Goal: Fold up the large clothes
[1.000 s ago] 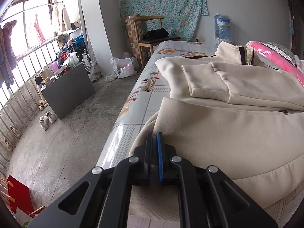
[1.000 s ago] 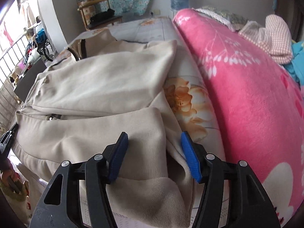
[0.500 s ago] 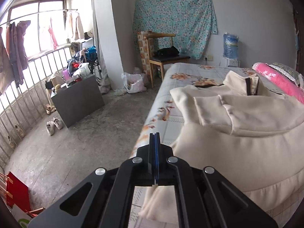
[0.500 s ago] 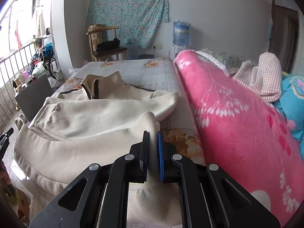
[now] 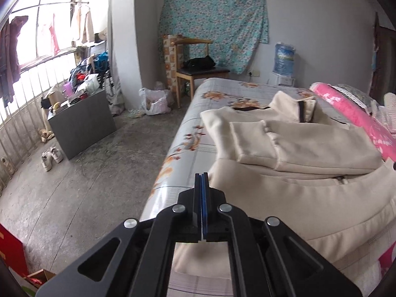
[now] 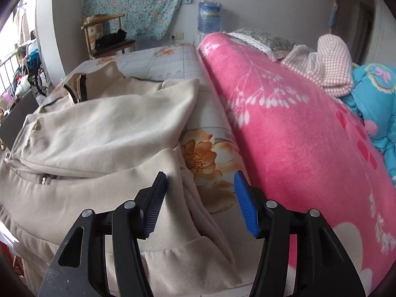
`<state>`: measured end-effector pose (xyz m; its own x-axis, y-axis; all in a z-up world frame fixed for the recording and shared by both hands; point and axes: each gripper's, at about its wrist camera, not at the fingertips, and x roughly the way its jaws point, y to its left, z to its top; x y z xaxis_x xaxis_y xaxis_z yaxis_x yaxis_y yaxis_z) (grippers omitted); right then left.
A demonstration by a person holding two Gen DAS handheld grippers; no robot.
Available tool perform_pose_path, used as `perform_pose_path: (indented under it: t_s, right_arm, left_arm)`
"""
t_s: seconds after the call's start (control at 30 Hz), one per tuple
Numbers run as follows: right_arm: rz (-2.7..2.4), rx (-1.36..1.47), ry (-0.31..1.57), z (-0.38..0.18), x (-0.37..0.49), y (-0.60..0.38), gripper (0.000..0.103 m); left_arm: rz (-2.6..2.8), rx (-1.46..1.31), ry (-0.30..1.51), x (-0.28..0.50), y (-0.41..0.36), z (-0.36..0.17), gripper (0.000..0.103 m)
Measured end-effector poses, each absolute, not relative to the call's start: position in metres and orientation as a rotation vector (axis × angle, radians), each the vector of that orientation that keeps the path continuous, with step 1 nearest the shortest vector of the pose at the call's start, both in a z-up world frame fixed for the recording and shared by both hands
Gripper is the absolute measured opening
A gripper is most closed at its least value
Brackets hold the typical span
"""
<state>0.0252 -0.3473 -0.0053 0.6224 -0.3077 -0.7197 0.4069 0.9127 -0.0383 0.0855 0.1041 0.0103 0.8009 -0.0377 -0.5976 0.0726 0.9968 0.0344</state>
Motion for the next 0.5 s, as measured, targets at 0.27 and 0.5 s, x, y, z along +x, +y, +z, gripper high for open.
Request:
perform_pose_path:
  t_s: [0.27, 0.5]
  right_arm:
    - [-0.044, 0.243, 0.782, 0.029, 0.023, -0.296, 0.073]
    - [0.132, 0.115, 1.024, -0.035, 0.075, -0.203, 0.072]
  left_arm:
    - [-0.425, 0.032, 0.844, 0.08, 0.022, -0.016, 0.035]
    - [-0.332, 0.224, 0.807, 0.068, -0.025, -0.037, 0.041]
